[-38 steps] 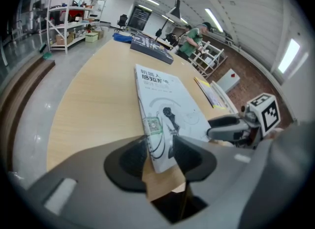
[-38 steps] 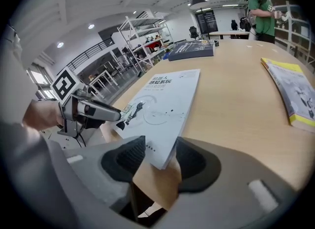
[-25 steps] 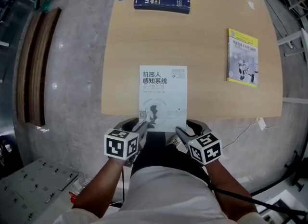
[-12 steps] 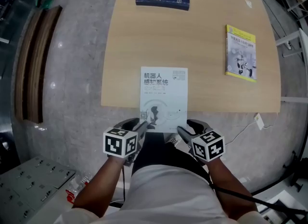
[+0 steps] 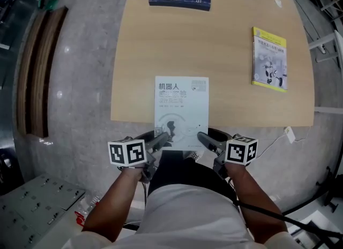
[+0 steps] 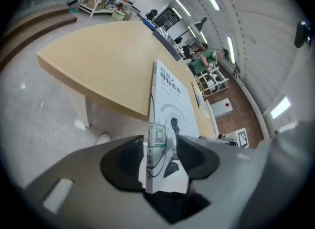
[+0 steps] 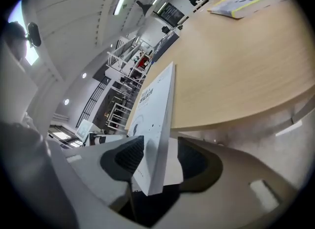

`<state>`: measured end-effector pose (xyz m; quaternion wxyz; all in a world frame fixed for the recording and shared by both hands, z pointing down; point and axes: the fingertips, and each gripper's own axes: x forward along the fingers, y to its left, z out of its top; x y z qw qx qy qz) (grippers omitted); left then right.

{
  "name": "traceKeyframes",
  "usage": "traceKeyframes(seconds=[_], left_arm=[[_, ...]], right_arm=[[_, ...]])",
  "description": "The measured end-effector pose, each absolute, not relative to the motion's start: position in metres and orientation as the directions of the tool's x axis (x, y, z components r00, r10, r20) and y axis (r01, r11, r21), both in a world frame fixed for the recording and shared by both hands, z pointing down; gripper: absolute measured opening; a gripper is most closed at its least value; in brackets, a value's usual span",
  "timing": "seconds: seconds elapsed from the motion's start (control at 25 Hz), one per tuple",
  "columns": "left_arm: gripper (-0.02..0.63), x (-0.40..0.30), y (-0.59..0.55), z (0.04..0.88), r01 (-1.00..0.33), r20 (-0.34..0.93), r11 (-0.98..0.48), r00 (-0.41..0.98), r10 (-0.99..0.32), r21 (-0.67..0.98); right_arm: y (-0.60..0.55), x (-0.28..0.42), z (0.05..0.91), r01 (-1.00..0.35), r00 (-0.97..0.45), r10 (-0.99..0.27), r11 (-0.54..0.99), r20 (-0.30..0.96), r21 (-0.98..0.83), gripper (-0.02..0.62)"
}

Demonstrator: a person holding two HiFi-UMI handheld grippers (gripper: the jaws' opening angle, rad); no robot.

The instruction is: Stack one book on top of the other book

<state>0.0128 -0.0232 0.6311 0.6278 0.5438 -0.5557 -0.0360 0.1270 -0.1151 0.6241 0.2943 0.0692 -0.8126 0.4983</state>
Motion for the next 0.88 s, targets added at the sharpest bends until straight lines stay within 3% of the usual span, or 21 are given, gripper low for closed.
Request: traceKeyframes(seconds=[0.2, 0.28, 0.56, 0.88], left_arm=[[0.161, 0.015, -0.027, 0.633, -0.532, 0.643, 0.408, 0.392, -0.658, 0.742], [0.155, 0.014, -0.027, 0.632, -0.548, 0.648, 0.401, 0.387, -0.656, 0.734], [0.117, 0.024, -0.029, 0.618, -0.706, 0.696, 0.32, 0.334, -0.635, 0.631], [0.114, 0.054, -0.043, 0.588, -0.805, 0.695, 0.198, 0.326, -0.641, 0.56]], right_arm=[[-0.107, 0.121, 0.63, -0.403, -0.827, 0.196, 0.446, 0.527, -0.799, 0.207], [-0.105, 0.119, 0.627, -0.399, -0.834, 0.196, 0.43, 0.516, -0.81, 0.158], [-0.102, 0.124, 0.601, -0.372, -0.823, 0.171, 0.558, 0.542, -0.742, 0.103], [-0.113, 0.151, 0.569, -0.361, -0.841, 0.084, 0.648, 0.534, -0.671, 0.095]])
